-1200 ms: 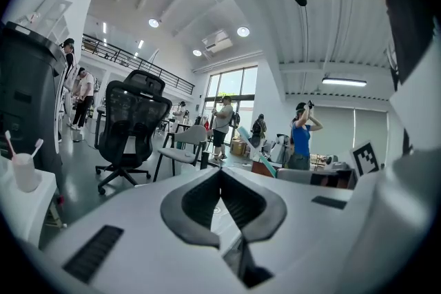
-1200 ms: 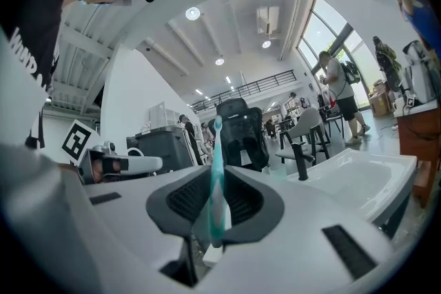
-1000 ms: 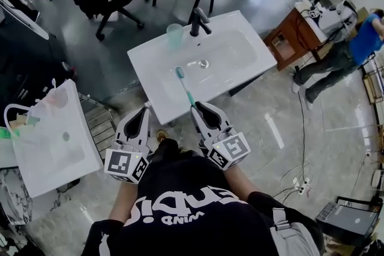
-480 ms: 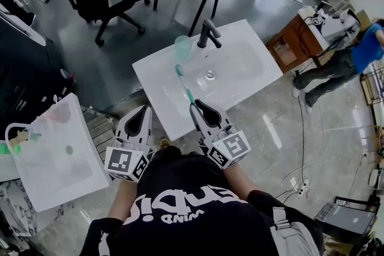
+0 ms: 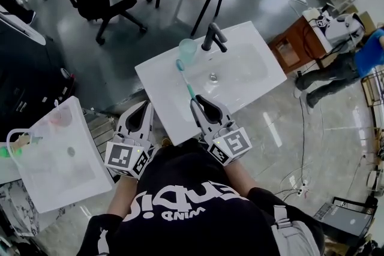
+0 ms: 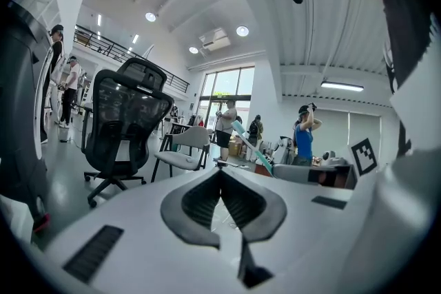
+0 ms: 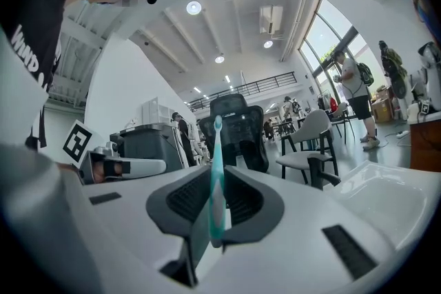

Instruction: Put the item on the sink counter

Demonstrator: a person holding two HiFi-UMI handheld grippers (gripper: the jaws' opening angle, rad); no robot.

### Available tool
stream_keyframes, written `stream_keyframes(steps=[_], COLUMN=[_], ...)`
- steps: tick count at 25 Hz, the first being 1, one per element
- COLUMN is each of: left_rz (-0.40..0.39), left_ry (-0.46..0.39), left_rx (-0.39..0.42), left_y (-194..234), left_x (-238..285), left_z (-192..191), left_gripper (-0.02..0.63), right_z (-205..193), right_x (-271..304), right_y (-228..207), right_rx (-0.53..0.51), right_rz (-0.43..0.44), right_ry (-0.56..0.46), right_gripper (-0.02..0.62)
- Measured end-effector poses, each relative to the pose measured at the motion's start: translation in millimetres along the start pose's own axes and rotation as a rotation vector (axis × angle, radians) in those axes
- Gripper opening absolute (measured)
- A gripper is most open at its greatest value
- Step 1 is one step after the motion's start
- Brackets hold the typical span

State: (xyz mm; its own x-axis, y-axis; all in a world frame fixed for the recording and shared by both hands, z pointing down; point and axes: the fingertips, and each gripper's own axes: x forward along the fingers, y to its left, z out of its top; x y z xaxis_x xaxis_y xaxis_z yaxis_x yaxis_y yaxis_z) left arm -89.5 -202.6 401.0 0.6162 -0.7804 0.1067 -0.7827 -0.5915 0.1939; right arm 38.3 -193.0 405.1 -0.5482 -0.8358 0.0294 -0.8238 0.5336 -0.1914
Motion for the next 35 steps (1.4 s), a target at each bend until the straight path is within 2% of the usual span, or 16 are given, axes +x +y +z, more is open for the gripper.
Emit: stream_keyframes(steps=[20,35], left_rz=[0.059,0.077], left_ry=[0.002,0.003], left_rx=[-0.01,-0.014], left_y=[6.9,2.8], left_x=[19.6,12.0], left_z=[-5.4,-8.6], left_gripper=[0.02,0.02], right_z=[-28.9,-98.1], right_x=[28.3,51.7], right_y=[-16.1,-19.1], right_rx=[0.015,0.009], right_rz=[0.081,0.118], right_ry=[0.076,0.228], right_gripper=[0.073,0.072])
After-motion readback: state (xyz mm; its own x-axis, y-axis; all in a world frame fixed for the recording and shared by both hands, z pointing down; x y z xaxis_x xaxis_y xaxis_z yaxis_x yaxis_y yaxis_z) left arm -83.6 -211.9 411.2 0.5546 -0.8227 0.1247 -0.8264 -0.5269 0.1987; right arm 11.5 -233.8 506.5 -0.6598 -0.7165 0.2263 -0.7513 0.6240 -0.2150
